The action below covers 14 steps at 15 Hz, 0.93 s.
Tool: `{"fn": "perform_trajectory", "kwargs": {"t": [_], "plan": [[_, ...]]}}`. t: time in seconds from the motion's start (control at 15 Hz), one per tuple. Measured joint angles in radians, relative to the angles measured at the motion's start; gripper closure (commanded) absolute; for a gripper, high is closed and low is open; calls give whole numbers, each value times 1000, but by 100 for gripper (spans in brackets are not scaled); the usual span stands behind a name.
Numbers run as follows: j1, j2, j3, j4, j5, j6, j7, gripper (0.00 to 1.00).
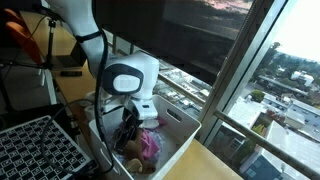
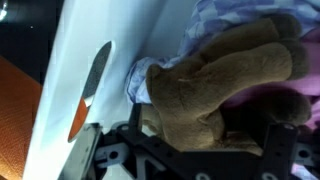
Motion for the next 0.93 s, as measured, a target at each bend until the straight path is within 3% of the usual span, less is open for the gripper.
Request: {"fn": "perform_trajectory", "kwargs": {"t": [0.07, 0.2, 0.8, 0.93], "plan": [[-1, 15, -8, 0, 2, 20, -6, 26], [-3, 41, -16, 0, 21, 53, -26, 31], [7, 14, 3, 5, 183, 76, -153, 99], [21, -44, 12, 5, 190, 62, -159, 100]]}}
